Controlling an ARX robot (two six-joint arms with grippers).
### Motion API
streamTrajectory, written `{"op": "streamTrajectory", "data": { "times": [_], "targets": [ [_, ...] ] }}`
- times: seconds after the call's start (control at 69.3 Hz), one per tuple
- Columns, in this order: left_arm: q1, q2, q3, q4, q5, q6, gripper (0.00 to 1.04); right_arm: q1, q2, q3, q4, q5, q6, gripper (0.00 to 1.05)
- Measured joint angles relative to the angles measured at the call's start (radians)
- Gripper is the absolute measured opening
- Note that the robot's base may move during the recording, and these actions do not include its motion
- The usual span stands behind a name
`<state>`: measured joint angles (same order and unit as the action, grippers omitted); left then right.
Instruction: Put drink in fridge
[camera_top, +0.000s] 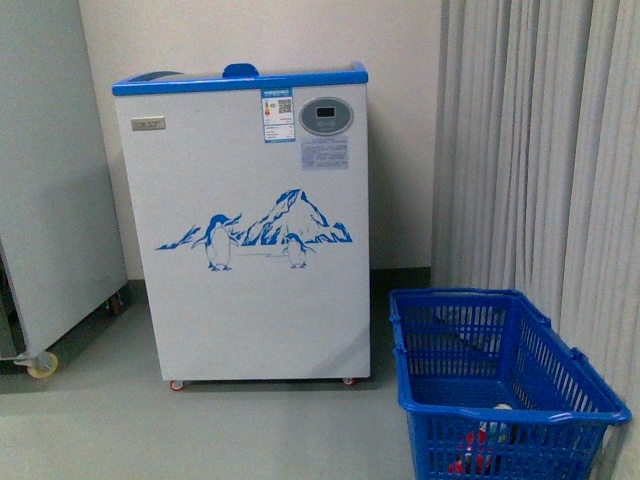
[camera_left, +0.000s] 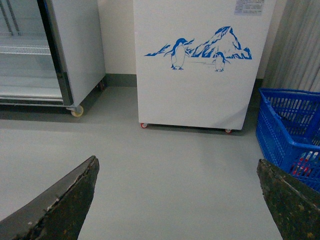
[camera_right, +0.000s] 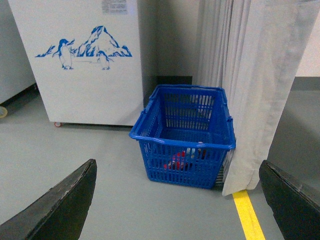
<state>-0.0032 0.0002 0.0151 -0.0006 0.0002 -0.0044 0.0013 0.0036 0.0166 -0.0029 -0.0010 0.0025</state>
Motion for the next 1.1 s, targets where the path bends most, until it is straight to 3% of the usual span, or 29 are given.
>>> {"op": "streamTrajectory", "data": {
  "times": [1.096],
  "targets": [
    [0.000, 0.000, 0.000, 0.000, 0.000, 0.000, 0.97, 0.000, 0.000, 0.000, 0.000, 0.001, 0.000, 0.97]
  ]
}}
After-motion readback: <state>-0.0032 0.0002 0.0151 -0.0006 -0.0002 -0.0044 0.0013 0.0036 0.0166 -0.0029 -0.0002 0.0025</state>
